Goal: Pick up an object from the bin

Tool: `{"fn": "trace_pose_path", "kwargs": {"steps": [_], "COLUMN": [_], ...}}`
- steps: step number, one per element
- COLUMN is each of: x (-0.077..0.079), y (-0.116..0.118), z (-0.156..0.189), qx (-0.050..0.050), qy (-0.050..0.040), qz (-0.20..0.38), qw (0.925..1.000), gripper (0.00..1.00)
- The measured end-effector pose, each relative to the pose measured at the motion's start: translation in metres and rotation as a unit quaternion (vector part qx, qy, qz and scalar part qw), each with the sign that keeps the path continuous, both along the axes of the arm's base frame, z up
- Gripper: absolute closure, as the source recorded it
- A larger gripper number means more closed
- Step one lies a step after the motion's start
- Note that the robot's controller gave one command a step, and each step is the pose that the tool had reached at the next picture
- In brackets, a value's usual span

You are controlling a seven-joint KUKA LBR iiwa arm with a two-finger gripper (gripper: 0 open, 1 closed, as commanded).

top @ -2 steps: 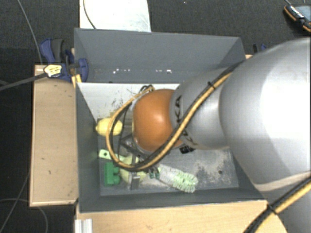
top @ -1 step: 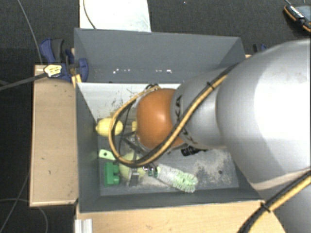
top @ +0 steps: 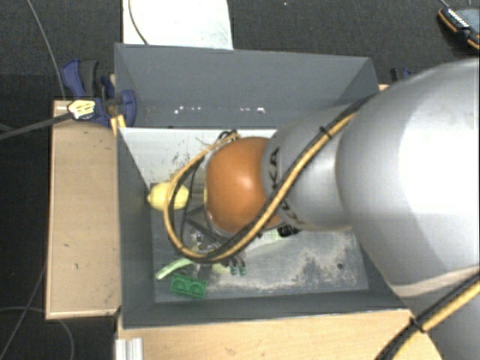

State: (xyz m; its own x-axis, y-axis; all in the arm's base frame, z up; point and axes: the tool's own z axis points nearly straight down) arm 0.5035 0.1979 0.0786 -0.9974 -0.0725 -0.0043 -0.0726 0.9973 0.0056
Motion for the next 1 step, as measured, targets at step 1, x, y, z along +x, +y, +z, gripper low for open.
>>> {"fn": "trace_pose_path", "kwargs": {"steps": [1], "x": [0.0], "y": [0.0], "z": [0.0], "qx": [0.0], "qy": [0.0], "qz": [-0.001], "qw": [1.0], "gripper": [1.0]}}
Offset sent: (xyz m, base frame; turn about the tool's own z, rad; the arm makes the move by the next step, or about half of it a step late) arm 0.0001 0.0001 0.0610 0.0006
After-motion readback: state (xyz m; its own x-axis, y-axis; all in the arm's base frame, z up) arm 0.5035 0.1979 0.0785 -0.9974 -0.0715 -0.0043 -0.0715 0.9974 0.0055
